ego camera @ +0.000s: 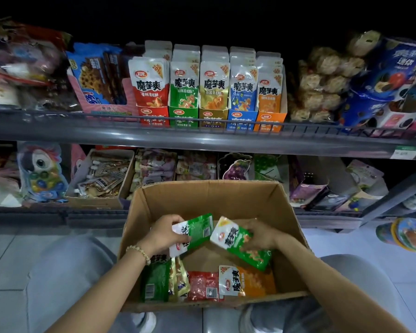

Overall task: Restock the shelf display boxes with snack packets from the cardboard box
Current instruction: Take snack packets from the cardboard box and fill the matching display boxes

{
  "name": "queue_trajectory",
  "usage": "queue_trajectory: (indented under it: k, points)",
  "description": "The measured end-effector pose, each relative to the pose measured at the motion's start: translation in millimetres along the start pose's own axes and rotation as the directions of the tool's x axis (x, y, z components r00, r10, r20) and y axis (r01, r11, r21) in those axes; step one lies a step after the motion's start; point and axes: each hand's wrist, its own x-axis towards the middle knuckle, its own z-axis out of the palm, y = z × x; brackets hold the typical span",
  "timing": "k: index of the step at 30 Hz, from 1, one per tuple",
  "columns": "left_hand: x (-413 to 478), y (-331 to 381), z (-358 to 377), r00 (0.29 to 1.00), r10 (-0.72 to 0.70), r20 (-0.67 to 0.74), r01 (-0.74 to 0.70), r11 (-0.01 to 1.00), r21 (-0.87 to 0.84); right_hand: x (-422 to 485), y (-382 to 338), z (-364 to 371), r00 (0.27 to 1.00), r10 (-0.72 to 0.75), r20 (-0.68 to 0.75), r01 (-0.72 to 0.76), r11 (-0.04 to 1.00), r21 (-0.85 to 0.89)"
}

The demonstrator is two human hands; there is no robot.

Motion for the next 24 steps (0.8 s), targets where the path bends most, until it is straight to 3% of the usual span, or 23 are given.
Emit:
queue_trajectory:
  k: [5,7,11,15,17,20,24]
  points:
    - [-17.2,28.0,-27.8,0.978,0.125,-0.169,-0.135,0.99,-0.048,-51.0,-22.1,-38.1,0.981,-0.154,-0.121,0.192,0.879,0.436]
    - [-20.2,45.6,-29.6,0.974,0.11,-0.197,-0.152,0.966,-0.209,-54.7,-34.4,-35.0,0.97,-0.189,-0.154,0.243,0.791,0.562]
    - [-14.4,75.9,-16.2,0.959,0.021,-0.281,-0.179,0.814,-0.552,-43.9,-65.6,-13.1,0.959,-0.257,-0.117,0.247,0.562,0.789]
    - [-7.4,95.9,-7.3,0.931,-0.084,-0.355,-0.198,0.701,-0.685,-38.3,-91.7,4.1,0.944,-0.195,-0.266,0.325,0.412,0.851]
    - [-11.7,103.8,-6.5,0.932,-0.07,-0.355,-0.186,0.749,-0.636,-38.5,-97.4,3.1,0.91,-0.14,-0.391,0.415,0.369,0.832]
    - [-23.0,107.7,-0.8,0.978,0.052,-0.2,-0.149,0.847,-0.51,-42.5,-103.7,-0.5,0.876,-0.107,-0.471,0.474,0.372,0.798]
    - [-24.5,108.6,-2.8,0.992,0.1,-0.077,-0.126,0.82,-0.558,-45.4,-111.9,1.7,0.892,-0.157,-0.424,0.449,0.418,0.789]
